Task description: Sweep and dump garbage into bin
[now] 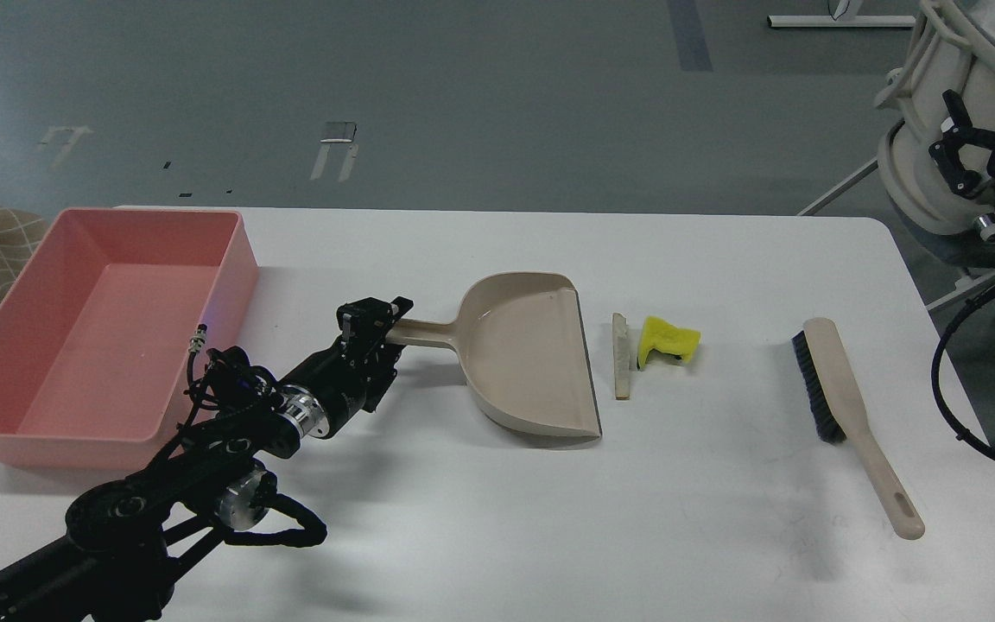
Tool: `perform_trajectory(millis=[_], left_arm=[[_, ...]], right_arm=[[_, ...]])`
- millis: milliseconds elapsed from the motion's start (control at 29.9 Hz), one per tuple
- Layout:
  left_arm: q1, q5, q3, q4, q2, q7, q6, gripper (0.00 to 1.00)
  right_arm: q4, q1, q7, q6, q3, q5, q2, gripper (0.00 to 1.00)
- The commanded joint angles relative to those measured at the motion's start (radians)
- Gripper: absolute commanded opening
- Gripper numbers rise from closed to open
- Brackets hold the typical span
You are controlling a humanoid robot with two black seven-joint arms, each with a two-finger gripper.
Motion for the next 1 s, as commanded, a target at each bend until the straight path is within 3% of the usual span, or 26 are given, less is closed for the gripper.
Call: perform_trajectory(millis=[0, 134, 267, 769, 969], left_arm=[[-0.001, -0.001, 0.0, 0.003, 0.001, -0.015, 0.0, 0.41], [-0.011, 0.0, 0.031, 0.004, 0.001, -0.047, 0.001, 0.34], [-0.012, -0.001, 0.042, 0.012, 0.004, -0.05, 0.001, 0.28], [-0.035, 0.0, 0.042, 0.011, 0.003, -0.052, 0.0, 0.26], [-0.052, 0.016, 0.043, 0.005, 0.018, -0.075, -0.003, 0.16]], right_arm=[[0.002, 0.0, 0.0, 0.0, 0.0, 0.0, 0.002, 1.0], [0.0, 0.0, 0.0, 0.0, 0.0, 0.0, 0.001, 1.0], [-0.001, 0.0, 0.0, 0.0, 0.0, -0.001, 0.001, 1.0], [0.005, -0.009, 0.0, 0.0, 0.001, -0.001, -0.004, 1.0], [0.005, -0.009, 0.0, 0.0, 0.003, 0.0, -0.004, 1.0]])
